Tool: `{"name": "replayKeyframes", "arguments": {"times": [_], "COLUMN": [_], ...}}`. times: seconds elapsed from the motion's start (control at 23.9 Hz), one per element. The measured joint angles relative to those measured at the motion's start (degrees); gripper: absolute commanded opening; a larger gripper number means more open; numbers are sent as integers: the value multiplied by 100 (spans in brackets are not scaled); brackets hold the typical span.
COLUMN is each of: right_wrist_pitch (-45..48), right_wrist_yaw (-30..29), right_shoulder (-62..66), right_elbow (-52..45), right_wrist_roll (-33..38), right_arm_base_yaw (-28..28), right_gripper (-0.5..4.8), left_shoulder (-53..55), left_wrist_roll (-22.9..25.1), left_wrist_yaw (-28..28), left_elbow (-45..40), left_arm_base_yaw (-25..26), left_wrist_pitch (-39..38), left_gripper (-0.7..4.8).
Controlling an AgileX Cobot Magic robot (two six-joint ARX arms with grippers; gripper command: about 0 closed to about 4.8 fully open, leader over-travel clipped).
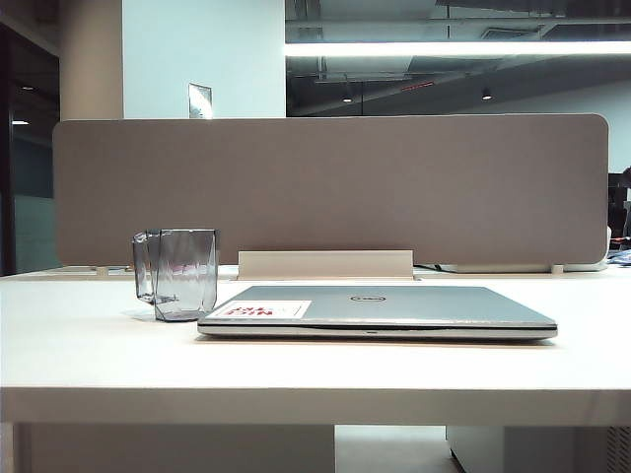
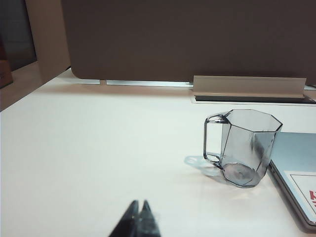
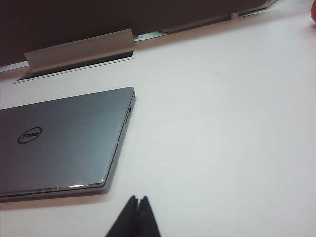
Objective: Pick up the water cup and place it on the left side of the laptop.
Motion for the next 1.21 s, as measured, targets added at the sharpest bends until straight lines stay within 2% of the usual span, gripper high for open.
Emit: {"name": "replayKeyframes", "arguments": {"times": [0.33, 0.54, 0.63, 1.21], "right_wrist_pitch": [0, -2, 2, 0], "right_wrist_yaw": [0, 17, 282, 365], "right_shoulder": [0, 0, 0, 0], "right_elbow": [0, 0, 0, 0], "right_wrist_roll": [-13, -697, -933, -933], "right_arm_base_yaw": [0, 0, 0, 0], "right_gripper": [-5, -5, -5, -5], "left_shoulder": [0, 0, 2, 0], "left_wrist_roll": [0, 0, 0, -2], "left_wrist_yaw": [0, -2, -4, -4], "left_elbow": [0, 0, 0, 0], "left_arm_base_yaw": [0, 0, 0, 0], "left_wrist_pitch": [0, 0, 0, 0], "left_gripper": [-6, -6, -6, -6]}}
